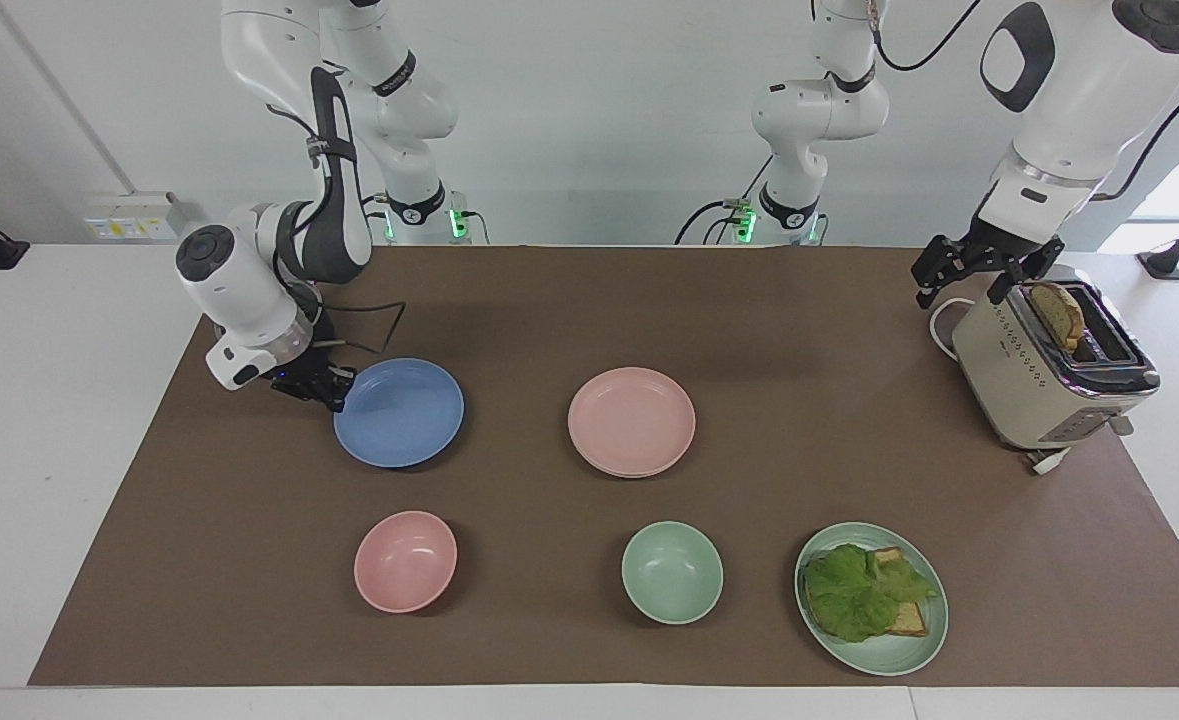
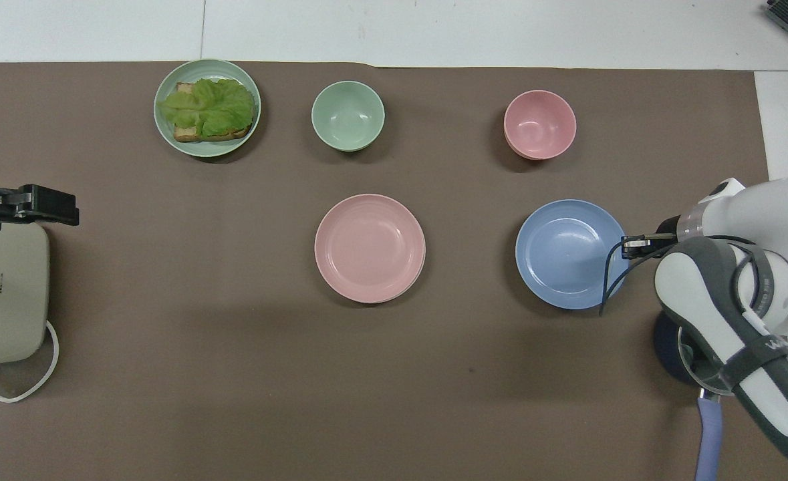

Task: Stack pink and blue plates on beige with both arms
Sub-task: 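Carry the blue plate with the right gripper onto the pink plate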

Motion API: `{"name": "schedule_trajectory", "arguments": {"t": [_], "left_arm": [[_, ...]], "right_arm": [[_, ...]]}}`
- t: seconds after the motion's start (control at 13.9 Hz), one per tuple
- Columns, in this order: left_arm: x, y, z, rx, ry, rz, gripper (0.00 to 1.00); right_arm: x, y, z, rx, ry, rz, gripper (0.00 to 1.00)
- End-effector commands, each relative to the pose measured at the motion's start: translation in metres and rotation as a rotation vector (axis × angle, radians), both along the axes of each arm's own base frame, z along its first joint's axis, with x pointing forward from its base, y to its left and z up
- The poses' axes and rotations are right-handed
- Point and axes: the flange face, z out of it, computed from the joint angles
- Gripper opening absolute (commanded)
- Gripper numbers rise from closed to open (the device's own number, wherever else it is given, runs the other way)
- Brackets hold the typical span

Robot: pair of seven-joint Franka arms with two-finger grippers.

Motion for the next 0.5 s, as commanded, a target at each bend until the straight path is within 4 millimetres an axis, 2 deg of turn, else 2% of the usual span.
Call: {"name": "schedule_trajectory", "arguments": {"t": [0.0, 0.14, 0.22, 0.29, 0.43], "left_arm": [[-0.006, 0.000, 0.006, 0.005, 0.003, 0.002, 1.00], [-0.007, -0.001, 0.006, 0.006, 0.014, -0.004, 1.00], [-0.011, 0.000, 0.005, 0.006, 0.037, -0.002, 1.00], [-0.011, 0.001, 0.006, 0.007, 0.034, -0.011, 1.00], [-0.011, 0.001, 0.023, 0.007, 0.014, -0.008, 1.00]], "right_arm": [[-0.014, 0.025, 0.039, 0.073, 0.007, 0.002, 0.00], [-0.013, 0.036, 0.050, 0.105, 0.002, -0.009, 0.00], [-0.008, 0.050, 0.051, 0.107, -0.006, -0.006, 0.00], [-0.002, 0.074, 0.056, 0.110, -0.017, 0.002, 0.00], [0.005, 0.107, 0.061, 0.104, -0.053, -0.033, 0.00]]}}
